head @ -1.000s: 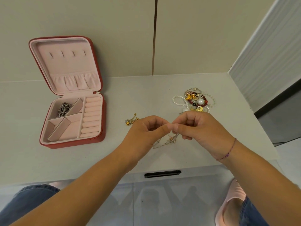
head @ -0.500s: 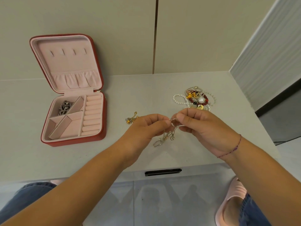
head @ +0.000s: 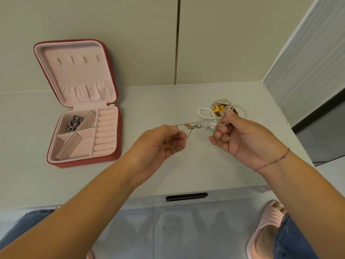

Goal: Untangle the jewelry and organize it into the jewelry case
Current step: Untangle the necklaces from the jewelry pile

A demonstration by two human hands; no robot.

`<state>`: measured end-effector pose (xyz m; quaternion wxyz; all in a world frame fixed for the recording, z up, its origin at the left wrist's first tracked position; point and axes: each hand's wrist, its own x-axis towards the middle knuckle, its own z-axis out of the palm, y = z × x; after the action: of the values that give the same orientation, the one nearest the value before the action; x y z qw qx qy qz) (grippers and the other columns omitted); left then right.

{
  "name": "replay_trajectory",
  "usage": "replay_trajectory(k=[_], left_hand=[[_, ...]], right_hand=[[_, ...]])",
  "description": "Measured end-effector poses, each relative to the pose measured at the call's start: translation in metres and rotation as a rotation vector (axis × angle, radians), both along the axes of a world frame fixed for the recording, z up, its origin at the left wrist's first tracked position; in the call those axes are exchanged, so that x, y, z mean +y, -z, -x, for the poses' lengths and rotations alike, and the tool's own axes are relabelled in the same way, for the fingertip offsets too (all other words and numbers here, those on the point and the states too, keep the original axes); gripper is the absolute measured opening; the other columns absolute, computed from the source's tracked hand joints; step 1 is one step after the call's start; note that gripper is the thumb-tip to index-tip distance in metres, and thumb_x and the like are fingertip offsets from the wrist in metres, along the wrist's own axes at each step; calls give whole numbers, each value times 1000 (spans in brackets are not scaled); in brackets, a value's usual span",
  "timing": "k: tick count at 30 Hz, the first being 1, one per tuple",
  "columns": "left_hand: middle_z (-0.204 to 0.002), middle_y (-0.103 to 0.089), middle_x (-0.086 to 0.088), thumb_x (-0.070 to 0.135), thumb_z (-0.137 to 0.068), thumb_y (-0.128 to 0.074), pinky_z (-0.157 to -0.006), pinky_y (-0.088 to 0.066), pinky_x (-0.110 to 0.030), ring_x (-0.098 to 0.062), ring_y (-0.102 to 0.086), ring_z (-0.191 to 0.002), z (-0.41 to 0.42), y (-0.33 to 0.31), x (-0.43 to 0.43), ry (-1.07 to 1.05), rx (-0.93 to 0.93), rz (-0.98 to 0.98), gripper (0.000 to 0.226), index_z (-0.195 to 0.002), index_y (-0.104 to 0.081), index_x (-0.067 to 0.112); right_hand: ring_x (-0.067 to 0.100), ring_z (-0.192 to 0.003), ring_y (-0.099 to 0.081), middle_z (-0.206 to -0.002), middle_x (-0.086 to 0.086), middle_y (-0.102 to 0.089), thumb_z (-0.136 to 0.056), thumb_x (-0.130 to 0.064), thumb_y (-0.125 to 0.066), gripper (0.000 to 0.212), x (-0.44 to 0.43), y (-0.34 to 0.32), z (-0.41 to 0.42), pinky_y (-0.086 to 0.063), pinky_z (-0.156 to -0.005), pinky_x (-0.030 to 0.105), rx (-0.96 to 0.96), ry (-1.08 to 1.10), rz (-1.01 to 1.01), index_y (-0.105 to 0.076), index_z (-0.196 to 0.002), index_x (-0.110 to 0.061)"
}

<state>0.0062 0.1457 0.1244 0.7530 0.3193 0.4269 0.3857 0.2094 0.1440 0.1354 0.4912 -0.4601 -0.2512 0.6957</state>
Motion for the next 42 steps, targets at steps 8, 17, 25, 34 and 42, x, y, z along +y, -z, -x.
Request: replay_trajectory(k=[8,17,25,34,42], left_hand=[[-90,-66,-13,13,-59,-53,-102,-41,-41,-24,-61,-86,5,2,0,45,-168,90,10,-64,-61,11],[-99,-67,-9,19,-57,-66,-111,-33,-42,-24,-58,-102,13,7,1,17,-335,95,17,-72,-61,13],[-52,-46,-1,16,-76,-61,-78,-58,-34,-17,-58,-56,8,3,3,-143,-269,99,5,-78,-60,11],[-66,-60,-2,19,-75,-62,-68,-59,-29,-13,-58,-58,11,10,5,-163,-224,93,13,-68,-72,14],[-56,-53,-3,13,-78,-60,-81,-58,-38,-15,-57,-56,14,8,8,-252,-298,155,7,-77,-64,7]], right_hand=[[18,-71,-67,-68,4,-61,-92,-31,-49,38,1,-5,-5,-59,-75,37,227,89,28,-59,-60,-14],[5,-43,-39,-51,-7,-33,-84,-35,-56,23,2,-10,-10,-49,-49,19,177,101,77,-52,-70,-17],[6,-41,-32,-48,-7,-31,-74,-31,-63,17,-3,-12,-8,-41,-42,17,-81,60,66,-58,-72,-15],[10,-41,-27,-48,-4,-29,-69,-33,-68,22,-7,-9,-11,-30,-40,19,-470,-18,-23,-64,-68,-11],[12,-40,-34,-46,-4,-41,-81,-33,-69,28,-8,-7,-11,-36,-42,20,-669,-54,6,-60,-65,-12]])
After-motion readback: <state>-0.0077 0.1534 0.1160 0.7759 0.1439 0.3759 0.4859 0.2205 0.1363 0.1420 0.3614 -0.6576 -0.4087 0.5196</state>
